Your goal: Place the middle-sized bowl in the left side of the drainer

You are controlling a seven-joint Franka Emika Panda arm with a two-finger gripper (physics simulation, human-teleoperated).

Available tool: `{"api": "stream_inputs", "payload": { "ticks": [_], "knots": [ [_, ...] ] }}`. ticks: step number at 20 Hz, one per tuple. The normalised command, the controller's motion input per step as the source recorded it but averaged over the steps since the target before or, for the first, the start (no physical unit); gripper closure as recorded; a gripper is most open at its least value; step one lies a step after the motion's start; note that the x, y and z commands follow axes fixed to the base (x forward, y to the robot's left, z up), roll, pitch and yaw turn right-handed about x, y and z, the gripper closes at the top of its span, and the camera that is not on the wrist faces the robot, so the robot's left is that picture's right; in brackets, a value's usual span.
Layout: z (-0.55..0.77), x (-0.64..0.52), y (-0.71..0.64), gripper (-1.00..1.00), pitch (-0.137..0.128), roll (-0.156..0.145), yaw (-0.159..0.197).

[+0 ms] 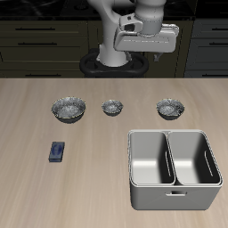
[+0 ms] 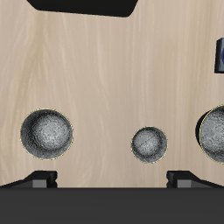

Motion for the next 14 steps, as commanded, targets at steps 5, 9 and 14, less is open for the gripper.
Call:
{"api": "stream_inputs", "payload": {
  "ticks": [5, 9, 14],
  "knots": [
    [-0.02, 0.05, 0.22, -1.0, 0.02, 0.06, -0.014],
    [-0.05, 0.0, 0.24, -1.0, 0.008, 0.026, -0.004],
    [0.02, 0.02, 0.29, -1.0, -0.004, 0.027, -0.004]
  ]
}}
